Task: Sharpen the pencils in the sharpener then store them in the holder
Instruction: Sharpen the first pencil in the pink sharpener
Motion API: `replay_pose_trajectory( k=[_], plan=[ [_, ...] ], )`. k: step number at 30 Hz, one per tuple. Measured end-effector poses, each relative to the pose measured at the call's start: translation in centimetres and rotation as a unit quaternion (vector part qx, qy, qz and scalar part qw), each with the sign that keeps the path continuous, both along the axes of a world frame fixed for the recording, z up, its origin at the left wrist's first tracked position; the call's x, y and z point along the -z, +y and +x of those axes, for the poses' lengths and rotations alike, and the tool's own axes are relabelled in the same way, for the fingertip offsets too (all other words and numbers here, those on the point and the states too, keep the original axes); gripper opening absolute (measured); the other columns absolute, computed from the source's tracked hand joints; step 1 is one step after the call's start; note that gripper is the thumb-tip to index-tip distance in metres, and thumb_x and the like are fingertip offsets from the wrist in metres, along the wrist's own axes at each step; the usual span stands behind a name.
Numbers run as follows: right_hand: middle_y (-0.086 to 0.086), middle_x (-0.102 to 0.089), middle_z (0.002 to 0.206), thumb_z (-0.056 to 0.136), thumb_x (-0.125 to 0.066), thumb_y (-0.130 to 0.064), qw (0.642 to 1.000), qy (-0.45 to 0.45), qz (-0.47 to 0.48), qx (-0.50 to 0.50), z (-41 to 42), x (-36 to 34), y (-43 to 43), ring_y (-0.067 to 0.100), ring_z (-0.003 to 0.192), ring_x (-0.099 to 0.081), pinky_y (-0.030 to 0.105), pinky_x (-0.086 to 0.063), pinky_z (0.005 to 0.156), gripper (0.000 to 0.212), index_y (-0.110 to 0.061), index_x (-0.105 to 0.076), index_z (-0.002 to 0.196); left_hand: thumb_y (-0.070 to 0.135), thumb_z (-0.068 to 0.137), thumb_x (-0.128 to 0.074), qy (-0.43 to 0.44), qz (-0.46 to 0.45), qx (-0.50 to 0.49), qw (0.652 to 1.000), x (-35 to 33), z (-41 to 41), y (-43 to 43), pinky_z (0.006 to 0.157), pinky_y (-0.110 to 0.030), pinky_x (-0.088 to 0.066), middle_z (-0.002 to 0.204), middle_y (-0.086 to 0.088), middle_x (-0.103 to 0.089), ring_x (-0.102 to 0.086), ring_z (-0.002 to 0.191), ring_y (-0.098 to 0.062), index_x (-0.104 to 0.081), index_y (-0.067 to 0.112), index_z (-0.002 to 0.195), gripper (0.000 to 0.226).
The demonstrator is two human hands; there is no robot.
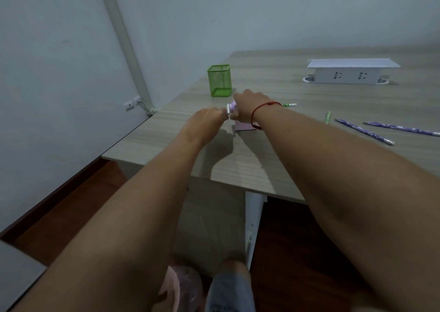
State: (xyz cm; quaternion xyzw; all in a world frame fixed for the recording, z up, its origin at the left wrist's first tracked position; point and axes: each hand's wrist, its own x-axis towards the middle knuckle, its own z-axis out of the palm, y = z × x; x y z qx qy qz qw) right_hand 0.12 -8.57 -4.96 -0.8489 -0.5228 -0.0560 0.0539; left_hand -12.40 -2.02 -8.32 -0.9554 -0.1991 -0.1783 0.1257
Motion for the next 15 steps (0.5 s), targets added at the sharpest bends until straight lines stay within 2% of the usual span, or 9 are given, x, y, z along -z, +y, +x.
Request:
replay_pose_trajectory(
  k=[5, 7, 10, 12, 15],
  plan=[
    [0.015, -0.051, 0.130, 0.092, -0.056, -0.038, 1.000, -0.003, 0.000, -0.002, 0.1, 0.0, -0.1, 0.034, 0.114, -0.057, 0.038, -0.046, 0.090, 0.048, -0.010, -0.052, 0.131, 0.013, 0.099, -0.041, 0.059, -0.033, -0.043, 0.997, 0.7, 0.7, -0.3, 0.083, -0.042, -0.043, 0.113, -0.023, -0.060, -0.058, 0.105, -0.040, -0.055, 0.002, 0.120, 0.027],
    [0.015, -0.049, 0.132, 0.093, -0.055, -0.037, 1.000, -0.007, 0.003, -0.006, 0.1, 0.2, 0.0, 0.035, 0.116, -0.056, 0.038, -0.046, 0.091, 0.048, -0.010, -0.051, 0.133, 0.012, 0.097, -0.044, 0.069, -0.054, -0.050, 0.995, 1.4, 1.1, -0.2, 0.083, -0.039, -0.046, 0.109, -0.020, -0.063, -0.062, 0.100, -0.036, -0.060, 0.002, 0.112, 0.024],
    [0.015, -0.048, 0.132, 0.093, -0.052, -0.037, 1.000, -0.010, 0.013, -0.020, 0.3, 0.5, 0.1, 0.035, 0.115, -0.056, 0.038, -0.045, 0.091, 0.046, -0.011, -0.050, 0.132, 0.013, 0.091, -0.049, 0.067, -0.083, -0.061, 0.992, 2.2, 1.9, 0.6, 0.079, -0.033, -0.051, 0.095, -0.013, -0.068, -0.063, 0.079, -0.024, -0.066, 0.007, 0.093, 0.017],
    [0.015, -0.049, 0.132, 0.093, -0.051, -0.037, 0.999, -0.011, 0.015, -0.032, 0.6, 0.5, 0.1, 0.035, 0.114, -0.056, 0.038, -0.045, 0.091, 0.045, -0.013, -0.050, 0.130, 0.014, 0.092, -0.051, 0.081, -0.089, -0.049, 0.991, 2.3, 2.4, 1.6, 0.083, -0.034, -0.052, 0.098, -0.012, -0.069, -0.065, 0.083, -0.022, -0.066, 0.009, 0.098, 0.018],
    [0.014, -0.051, 0.128, 0.092, -0.051, -0.036, 0.999, -0.006, 0.008, -0.046, 0.9, 0.5, 0.3, 0.033, 0.109, -0.058, 0.039, -0.047, 0.089, 0.041, -0.014, -0.051, 0.126, 0.017, 0.096, -0.045, 0.103, -0.115, -0.043, 0.987, 1.9, 2.8, 2.6, 0.087, -0.039, -0.050, 0.108, -0.016, -0.066, -0.064, 0.098, -0.032, -0.065, 0.010, 0.110, 0.025]
  ],
)
